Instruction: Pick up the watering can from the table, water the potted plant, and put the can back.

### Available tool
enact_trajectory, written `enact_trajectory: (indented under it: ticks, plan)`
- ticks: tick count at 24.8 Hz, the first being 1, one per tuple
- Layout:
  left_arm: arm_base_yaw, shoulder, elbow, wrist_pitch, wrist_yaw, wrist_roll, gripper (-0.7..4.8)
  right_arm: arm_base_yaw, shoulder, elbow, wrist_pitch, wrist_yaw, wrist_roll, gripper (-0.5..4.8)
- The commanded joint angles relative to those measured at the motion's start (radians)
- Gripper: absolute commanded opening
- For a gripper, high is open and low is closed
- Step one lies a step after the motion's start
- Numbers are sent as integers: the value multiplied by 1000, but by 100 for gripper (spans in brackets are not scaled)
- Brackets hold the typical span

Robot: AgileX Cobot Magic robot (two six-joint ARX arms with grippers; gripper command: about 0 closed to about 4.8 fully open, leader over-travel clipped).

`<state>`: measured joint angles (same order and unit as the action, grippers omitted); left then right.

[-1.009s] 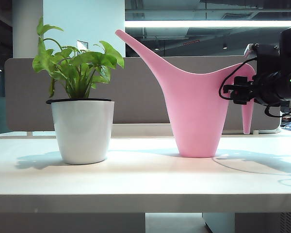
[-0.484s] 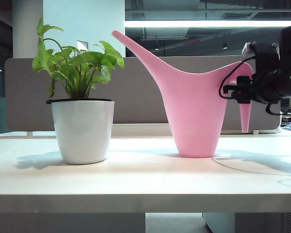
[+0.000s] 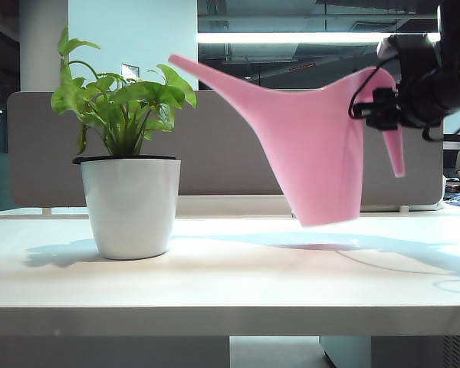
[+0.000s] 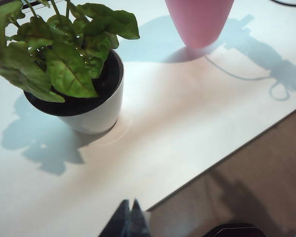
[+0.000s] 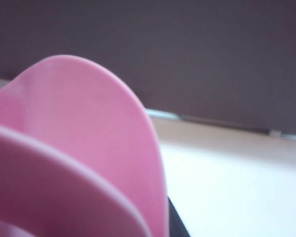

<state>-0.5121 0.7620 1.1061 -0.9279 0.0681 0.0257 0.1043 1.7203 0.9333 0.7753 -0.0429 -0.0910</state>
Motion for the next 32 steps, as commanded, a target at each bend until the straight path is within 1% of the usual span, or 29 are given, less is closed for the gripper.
enact_trajectory:
  ticks: [1,3,5,10,15,19,27,31,32]
  plan:
    - [2,-2,3,9,3,0,-5,1,-58,55,46,-2,6,-5]
    - [2,-2,3,9,3,0,-5,1,-85,84,-12,-5,-44,-5]
    - [2,-2,3,9,3,0,-5,1,-146,151,-135,-5,-147,-5]
    - [2,-2,3,9,3,0,-5,1,-202,277,-313,-4,-313,-5]
    - [2,-2,3,9,3,0,-5,3,-211,357,-398,-1,-368,-5]
    - [2,-2,3,9,3,0,-5,9,-223,419,-472,-1,-464,-5]
    - [2,-2,3,9,3,0,-5,10,-245,486,-529,6,-555,-5]
    - [2,-2,3,9,3,0,-5,27,-253,534,-601,25,-686,-5]
    - [2,-2,3,9,3,0,-5,29,-253,537,-599,25,-698,-5]
